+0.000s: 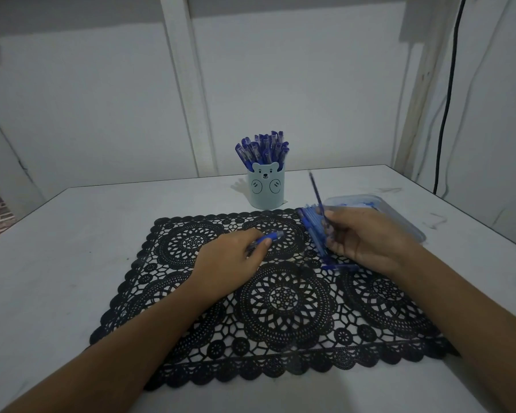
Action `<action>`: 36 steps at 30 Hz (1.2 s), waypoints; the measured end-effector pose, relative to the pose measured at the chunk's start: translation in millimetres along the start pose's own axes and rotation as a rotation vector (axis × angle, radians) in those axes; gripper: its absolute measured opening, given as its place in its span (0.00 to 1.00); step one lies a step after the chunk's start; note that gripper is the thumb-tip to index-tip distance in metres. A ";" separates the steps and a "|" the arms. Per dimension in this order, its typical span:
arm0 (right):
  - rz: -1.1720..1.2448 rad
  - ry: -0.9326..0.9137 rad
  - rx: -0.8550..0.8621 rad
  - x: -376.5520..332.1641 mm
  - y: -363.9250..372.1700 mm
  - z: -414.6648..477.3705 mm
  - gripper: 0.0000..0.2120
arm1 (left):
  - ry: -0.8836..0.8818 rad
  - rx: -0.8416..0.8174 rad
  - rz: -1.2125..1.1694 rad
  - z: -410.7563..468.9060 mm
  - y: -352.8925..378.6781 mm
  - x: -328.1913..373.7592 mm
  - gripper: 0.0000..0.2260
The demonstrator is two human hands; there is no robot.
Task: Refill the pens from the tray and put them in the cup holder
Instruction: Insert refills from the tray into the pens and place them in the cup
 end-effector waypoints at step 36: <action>-0.054 -0.251 -0.110 4.9 40.3 -19.4 0.05 | 0.129 -0.043 -0.172 -1.2 0.7 12.2 0.14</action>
Point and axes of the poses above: each hand's wrist, its own z-axis towards the middle knuckle, its own y-axis out of the palm, x = y × z, the point moved 9 cm from there along z, towards the middle knuckle, and after that the axes turned 3 degrees about z, right-handed, at the moved point
